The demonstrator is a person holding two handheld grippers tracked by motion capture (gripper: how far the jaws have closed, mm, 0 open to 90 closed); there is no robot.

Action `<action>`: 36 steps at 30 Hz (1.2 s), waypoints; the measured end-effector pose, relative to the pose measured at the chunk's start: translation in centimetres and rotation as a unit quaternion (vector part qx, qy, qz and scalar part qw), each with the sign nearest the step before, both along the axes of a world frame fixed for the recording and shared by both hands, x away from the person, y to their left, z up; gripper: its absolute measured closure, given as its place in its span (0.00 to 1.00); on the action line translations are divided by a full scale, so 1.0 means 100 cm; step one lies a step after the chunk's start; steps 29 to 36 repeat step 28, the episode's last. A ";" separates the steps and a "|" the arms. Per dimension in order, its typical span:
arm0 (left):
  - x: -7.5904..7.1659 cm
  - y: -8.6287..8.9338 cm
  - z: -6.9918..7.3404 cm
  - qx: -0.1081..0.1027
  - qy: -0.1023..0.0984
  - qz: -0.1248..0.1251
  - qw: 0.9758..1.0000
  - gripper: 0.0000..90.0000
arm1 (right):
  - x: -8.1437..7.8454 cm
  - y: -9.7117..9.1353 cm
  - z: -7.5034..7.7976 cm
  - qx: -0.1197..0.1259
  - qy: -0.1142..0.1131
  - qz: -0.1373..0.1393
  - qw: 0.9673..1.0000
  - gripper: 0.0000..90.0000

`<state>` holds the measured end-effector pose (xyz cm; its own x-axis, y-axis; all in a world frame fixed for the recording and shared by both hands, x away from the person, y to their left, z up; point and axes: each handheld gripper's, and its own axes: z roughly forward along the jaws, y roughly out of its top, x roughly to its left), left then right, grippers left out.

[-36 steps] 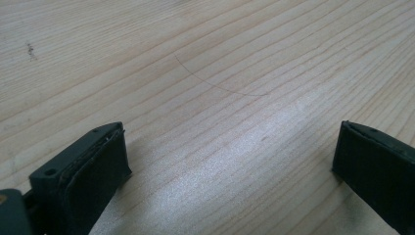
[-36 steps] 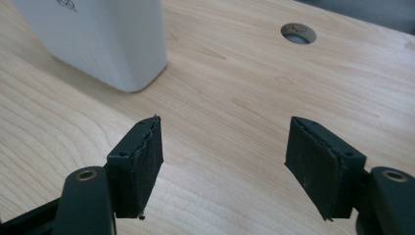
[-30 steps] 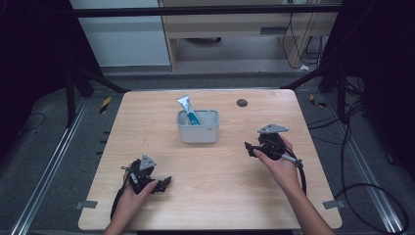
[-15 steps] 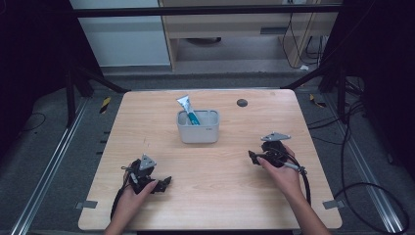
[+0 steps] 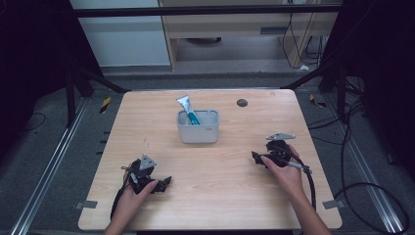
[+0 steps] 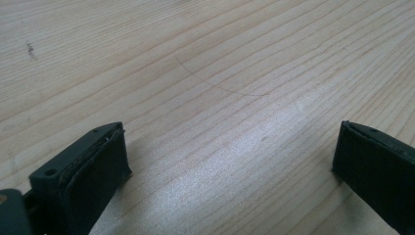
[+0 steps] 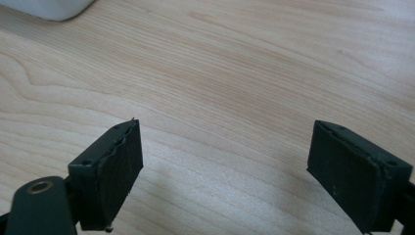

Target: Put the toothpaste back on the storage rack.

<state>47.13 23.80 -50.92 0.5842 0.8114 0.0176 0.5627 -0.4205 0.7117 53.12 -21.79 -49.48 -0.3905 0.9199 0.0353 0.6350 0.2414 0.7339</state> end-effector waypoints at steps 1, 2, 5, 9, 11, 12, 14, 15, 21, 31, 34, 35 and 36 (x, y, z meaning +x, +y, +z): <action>0.000 0.000 0.000 0.000 0.000 0.000 1.000 0.00 | 0.000 -0.001 -0.001 0.001 0.003 -0.002 1.000 0.15; 0.000 0.000 0.000 0.000 0.000 0.000 1.000 0.00 | 0.001 -0.002 -0.003 0.002 0.004 -0.003 1.000 0.15; 0.000 0.000 0.000 0.000 0.000 0.000 1.000 0.00 | 0.001 -0.006 -0.008 0.004 0.009 -0.010 1.000 0.15; 0.000 0.000 0.000 0.000 0.000 0.000 1.000 0.00 | 0.001 -0.008 -0.012 0.005 0.005 -0.019 1.000 0.14; 0.000 0.000 0.000 0.000 0.000 0.000 1.000 0.00 | 0.001 -0.008 -0.012 0.004 0.004 -0.020 1.000 0.14; 0.000 0.000 0.000 0.000 0.000 0.000 1.000 0.00 | 0.001 -0.008 -0.013 0.000 0.001 -0.018 1.000 0.13; 0.000 0.000 0.000 0.000 0.000 0.000 1.000 0.00 | 0.001 -0.007 -0.014 -0.006 -0.004 -0.019 1.000 0.13; 0.000 0.000 0.000 0.000 0.000 0.000 1.000 0.00 | 0.001 -0.007 -0.015 -0.006 -0.007 -0.020 1.000 0.12; 0.000 0.000 0.000 0.000 0.000 0.000 1.000 0.00 | 0.001 -0.005 -0.016 -0.017 -0.008 -0.014 1.000 0.08; 0.000 0.000 0.000 0.000 0.000 0.000 1.000 0.00 | 0.000 -0.005 -0.017 -0.016 -0.005 -0.019 1.000 0.06; 0.000 0.000 0.000 0.000 0.000 0.000 1.000 0.00 | 0.000 -0.005 -0.017 -0.016 -0.005 -0.019 1.000 0.06; 0.000 0.000 0.000 0.000 0.000 0.000 1.000 0.00 | 0.000 -0.005 -0.017 -0.016 -0.005 -0.019 1.000 0.06; 0.000 0.000 0.000 0.000 0.000 0.000 1.000 0.00 | 0.000 -0.005 -0.017 -0.016 -0.005 -0.019 1.000 0.06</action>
